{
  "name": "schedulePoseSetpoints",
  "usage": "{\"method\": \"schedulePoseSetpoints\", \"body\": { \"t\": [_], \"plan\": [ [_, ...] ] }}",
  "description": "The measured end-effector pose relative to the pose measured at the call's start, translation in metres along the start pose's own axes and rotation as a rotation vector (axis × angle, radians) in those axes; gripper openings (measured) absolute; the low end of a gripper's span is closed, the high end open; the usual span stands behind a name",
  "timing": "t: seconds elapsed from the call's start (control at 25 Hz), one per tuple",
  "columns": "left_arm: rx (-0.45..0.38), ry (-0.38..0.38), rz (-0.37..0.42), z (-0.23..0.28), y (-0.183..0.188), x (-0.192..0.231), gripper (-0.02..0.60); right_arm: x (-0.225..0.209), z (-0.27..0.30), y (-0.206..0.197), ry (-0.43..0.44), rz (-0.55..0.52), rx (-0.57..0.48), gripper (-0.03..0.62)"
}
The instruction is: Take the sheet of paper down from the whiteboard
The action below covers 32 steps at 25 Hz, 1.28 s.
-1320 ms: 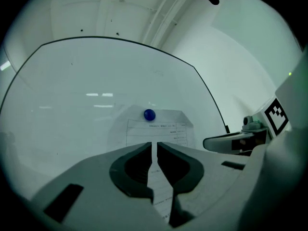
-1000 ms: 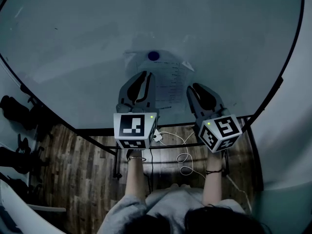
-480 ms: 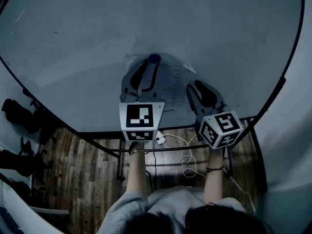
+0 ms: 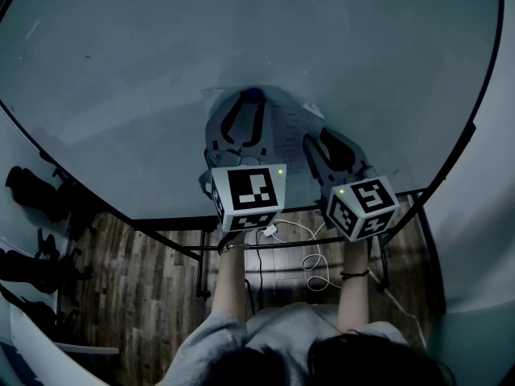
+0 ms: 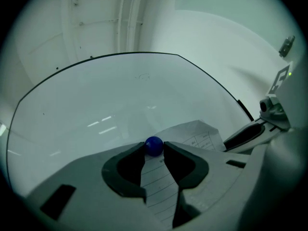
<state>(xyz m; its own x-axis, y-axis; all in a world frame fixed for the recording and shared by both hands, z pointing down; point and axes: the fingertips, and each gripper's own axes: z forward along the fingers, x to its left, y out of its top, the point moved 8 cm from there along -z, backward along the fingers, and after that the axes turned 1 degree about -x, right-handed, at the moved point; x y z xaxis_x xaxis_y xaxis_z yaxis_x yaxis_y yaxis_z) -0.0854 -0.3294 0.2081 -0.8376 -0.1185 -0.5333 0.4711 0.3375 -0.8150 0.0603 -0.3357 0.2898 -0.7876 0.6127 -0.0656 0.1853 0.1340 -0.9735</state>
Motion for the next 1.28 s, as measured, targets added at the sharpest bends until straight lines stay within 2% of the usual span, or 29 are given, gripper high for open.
{"method": "schedulePoseSetpoints", "body": {
  "t": [0.2,0.4,1.08,1.28],
  "plan": [
    [0.010,0.027,0.041,0.001,0.001,-0.004,0.103,0.004,0.004,0.000,0.022,-0.005,-0.014,0.088],
    [0.000,0.023,0.035,0.000,0.001,-0.004,0.103,0.005,0.005,-0.001,0.041,-0.002,-0.009,0.004],
    [-0.023,0.032,-0.022,-0.002,0.004,-0.001,0.103,0.016,0.013,-0.020,0.145,0.064,0.080,0.000],
    [-0.012,0.026,-0.010,-0.002,0.000,-0.002,0.103,0.019,0.015,-0.024,0.172,0.086,0.095,0.000]
  ]
}}
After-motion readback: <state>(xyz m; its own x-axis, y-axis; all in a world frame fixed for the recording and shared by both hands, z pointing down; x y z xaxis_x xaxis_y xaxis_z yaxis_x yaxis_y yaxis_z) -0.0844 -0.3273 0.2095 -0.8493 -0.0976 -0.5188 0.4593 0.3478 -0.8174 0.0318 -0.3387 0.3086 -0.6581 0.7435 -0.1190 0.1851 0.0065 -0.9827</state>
